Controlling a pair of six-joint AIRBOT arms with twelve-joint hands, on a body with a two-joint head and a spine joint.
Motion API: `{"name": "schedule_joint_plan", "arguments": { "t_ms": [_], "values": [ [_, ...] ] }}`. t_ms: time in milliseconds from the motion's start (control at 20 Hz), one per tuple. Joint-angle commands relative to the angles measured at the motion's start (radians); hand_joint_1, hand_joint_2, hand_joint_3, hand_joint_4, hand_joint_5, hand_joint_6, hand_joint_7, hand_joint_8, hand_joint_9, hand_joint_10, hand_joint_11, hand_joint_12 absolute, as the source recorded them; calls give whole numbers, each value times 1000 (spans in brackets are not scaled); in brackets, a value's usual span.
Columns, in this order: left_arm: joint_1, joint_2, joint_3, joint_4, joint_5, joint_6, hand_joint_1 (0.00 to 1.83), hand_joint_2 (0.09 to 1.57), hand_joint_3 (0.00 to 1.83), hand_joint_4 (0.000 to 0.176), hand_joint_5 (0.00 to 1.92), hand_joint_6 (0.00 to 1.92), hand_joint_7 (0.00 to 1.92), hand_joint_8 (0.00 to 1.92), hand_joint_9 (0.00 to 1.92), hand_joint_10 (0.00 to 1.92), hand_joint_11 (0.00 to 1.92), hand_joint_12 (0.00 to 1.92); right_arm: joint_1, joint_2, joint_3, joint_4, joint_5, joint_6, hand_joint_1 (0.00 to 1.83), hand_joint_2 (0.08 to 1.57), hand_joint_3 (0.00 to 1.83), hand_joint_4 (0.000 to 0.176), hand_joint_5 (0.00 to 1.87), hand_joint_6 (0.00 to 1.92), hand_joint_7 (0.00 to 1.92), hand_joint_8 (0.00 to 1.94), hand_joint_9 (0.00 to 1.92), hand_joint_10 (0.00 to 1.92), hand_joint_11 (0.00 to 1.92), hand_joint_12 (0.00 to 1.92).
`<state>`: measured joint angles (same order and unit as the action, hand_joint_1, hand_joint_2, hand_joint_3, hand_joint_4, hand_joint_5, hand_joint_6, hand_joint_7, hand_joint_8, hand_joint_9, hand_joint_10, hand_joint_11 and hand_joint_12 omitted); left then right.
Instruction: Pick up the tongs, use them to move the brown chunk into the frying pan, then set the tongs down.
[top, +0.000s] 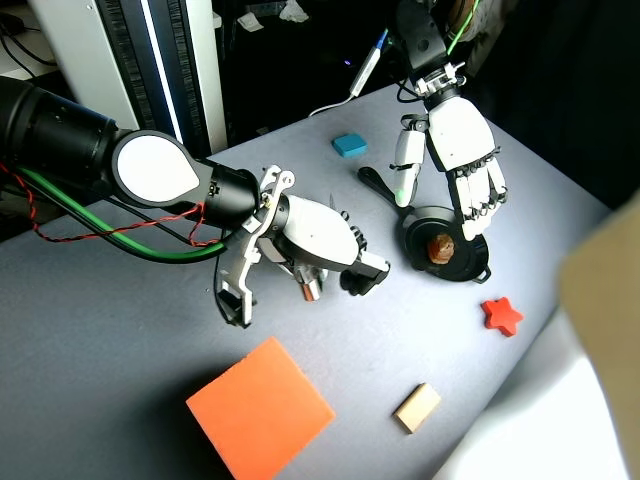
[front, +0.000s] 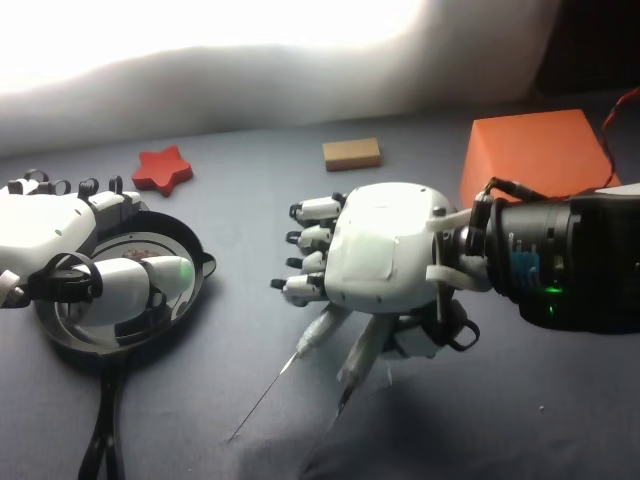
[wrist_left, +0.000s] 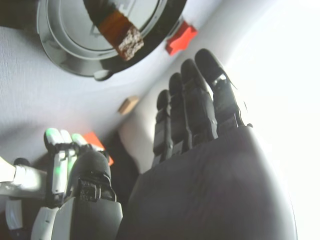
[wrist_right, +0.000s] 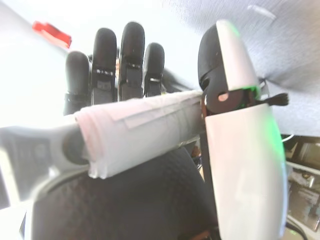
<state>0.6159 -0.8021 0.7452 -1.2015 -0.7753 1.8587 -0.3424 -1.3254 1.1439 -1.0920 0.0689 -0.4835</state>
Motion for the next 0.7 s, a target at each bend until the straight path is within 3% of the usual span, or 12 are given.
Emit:
{"name": "schedule_joint_plan", "arguments": {
  "t_ms": [0,200,350,400,650],
  "values": [
    [-8,6,4,50,-77,-2,0,1198,0,13,185,1,242,0,272,0,0,860,-4,1,2,3,76,-33,812,1119,0,0,111,513,384,43,154,579,0,1322],
    [-8,6,5,50,-77,-8,0,1204,4,16,179,0,267,1,293,2,0,912,-13,-1,6,50,85,-61,649,1064,0,0,13,78,119,5,12,296,0,633],
    [-12,6,5,49,-77,-8,0,1209,4,16,171,1,259,2,282,1,0,886,-13,2,6,127,69,-61,566,1050,0,0,0,1,13,14,8,80,0,103],
    [-14,6,4,49,-77,-8,0,1214,4,19,170,1,260,2,278,0,0,868,-13,2,5,134,59,-61,559,1031,0,0,0,0,2,2,5,33,0,20],
    [-33,6,3,49,-22,-8,0,1217,2,15,194,7,262,0,290,2,0,898,-3,60,-53,135,-10,9,597,961,0,0,0,0,0,0,0,0,0,0]
  ]
}}
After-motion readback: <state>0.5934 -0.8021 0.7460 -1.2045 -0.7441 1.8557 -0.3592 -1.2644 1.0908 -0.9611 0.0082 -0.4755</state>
